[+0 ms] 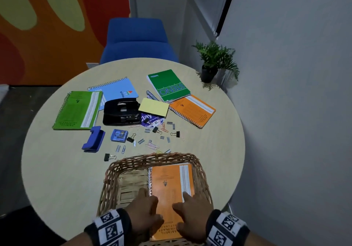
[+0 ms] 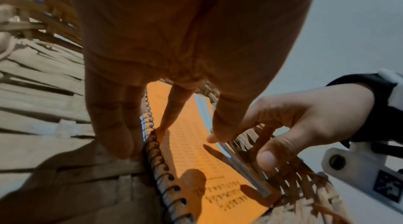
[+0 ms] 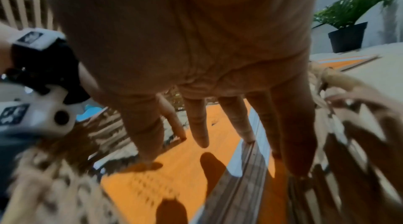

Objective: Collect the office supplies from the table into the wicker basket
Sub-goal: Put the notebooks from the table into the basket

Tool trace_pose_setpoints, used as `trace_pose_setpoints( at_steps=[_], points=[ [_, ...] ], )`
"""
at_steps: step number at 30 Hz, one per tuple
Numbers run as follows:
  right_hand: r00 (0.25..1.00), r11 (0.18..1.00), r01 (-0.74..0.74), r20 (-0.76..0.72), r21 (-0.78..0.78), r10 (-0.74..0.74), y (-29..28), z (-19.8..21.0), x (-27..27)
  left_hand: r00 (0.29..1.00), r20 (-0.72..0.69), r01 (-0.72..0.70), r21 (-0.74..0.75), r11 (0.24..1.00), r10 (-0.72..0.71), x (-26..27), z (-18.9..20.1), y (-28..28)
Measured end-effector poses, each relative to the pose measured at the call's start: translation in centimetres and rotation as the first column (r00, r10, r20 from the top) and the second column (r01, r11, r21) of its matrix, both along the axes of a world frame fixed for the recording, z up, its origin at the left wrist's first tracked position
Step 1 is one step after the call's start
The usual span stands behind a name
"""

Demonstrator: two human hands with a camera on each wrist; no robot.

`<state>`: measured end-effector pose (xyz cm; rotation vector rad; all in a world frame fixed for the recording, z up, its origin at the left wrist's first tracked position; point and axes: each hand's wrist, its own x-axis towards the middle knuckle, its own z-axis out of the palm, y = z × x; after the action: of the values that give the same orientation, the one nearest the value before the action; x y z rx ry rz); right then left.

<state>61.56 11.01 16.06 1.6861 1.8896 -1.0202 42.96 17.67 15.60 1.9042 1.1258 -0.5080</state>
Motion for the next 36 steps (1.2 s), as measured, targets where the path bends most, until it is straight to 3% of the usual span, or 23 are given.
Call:
trace_pose_setpoints(
  at_steps=[3, 6, 8, 10, 12, 15, 17, 19, 20, 23, 26, 29, 30, 33, 36],
  points=[
    [0.963, 0.989, 0.148, -0.222, -0.024, -0.15, 1.6, 2.2, 1.4, 0.998, 0.059, 0.012, 0.056, 0.998, -0.015, -0.2, 1.2, 1.4],
    [0.825, 0.907, 0.417, -0.443, 0.057, -0.351, 5.1, 5.7, 5.5, 0.955, 0.277, -0.143, 0.119, 0.983, 0.106, 1.5, 4.1, 5.2],
    [0.774, 0.826, 0.538, -0.487, 0.169, -0.405, 8.3, 7.5, 9.1, 0.852, 0.453, -0.304, 0.019, 0.952, 0.263, 4.3, 5.2, 8.2],
    [0.694, 0.7, 0.675, -0.524, 0.234, -0.493, 12.3, 7.9, 12.9, 0.729, 0.531, -0.439, -0.119, 0.89, 0.431, 8.1, 5.5, 11.4],
    [0.635, 0.578, 0.759, -0.539, 0.301, -0.553, 16.8, 6.4, 16.5, 0.554, 0.505, -0.549, -0.376, 0.746, 0.662, 12.3, 5.2, 14.5],
    [0.568, 0.523, 0.818, -0.485, 0.241, -0.665, 22.6, 2.3, 20.4, 0.219, 0.329, -0.607, -0.692, 0.392, 0.919, 17.9, 3.5, 17.9],
    [0.585, 0.55, 0.808, -0.402, 0.211, -0.705, 24.8, -0.4, 21.7, 0.093, 0.225, -0.623, -0.747, 0.233, 0.97, 20.5, 2.2, 18.9],
    [0.611, 0.571, 0.791, -0.345, 0.222, -0.713, 26.4, -2.8, 22.7, 0.049, 0.173, -0.668, -0.727, 0.161, 0.984, 22.8, 1.3, 19.8],
    [0.616, 0.573, 0.787, -0.329, 0.228, -0.716, 27.1, -3.7, 23.1, 0.041, 0.165, -0.7, -0.699, 0.146, 0.985, 23.8, 1.1, 20.2],
    [0.653, 0.594, 0.757, -0.285, 0.27, -0.702, 28.3, -5.8, 23.9, 0.114, 0.152, -0.819, -0.545, 0.18, 0.982, 25.6, 0.6, 21.0],
    [0.738, 0.662, 0.67, -0.201, 0.336, -0.645, 28.3, -7.6, 24.5, 0.078, 0.116, -0.85, -0.512, 0.127, 0.99, 26.2, 0.9, 21.0],
    [0.743, 0.682, 0.663, -0.158, 0.31, -0.65, 26.9, -7.6, 24.6, 0.089, 0.07, -0.866, -0.486, 0.112, 0.993, 26.5, 0.8, 20.8],
    [0.735, 0.683, 0.672, -0.146, 0.287, -0.662, 26.3, -7.5, 24.6, 0.113, 0.066, -0.87, -0.476, 0.131, 0.991, 26.4, 1.1, 20.5],
    [0.711, 0.678, 0.703, -0.206, 0.215, -0.672, 24.4, -6.5, 24.8, 0.309, 0.153, -0.851, -0.396, 0.344, 0.939, 26.5, 0.4, 19.9],
    [0.625, 0.636, 0.767, -0.329, 0.086, -0.708, 22.3, -5.3, 25.0, 0.365, 0.207, -0.811, -0.408, 0.419, 0.908, 26.2, 0.4, 18.7]
  ],
)
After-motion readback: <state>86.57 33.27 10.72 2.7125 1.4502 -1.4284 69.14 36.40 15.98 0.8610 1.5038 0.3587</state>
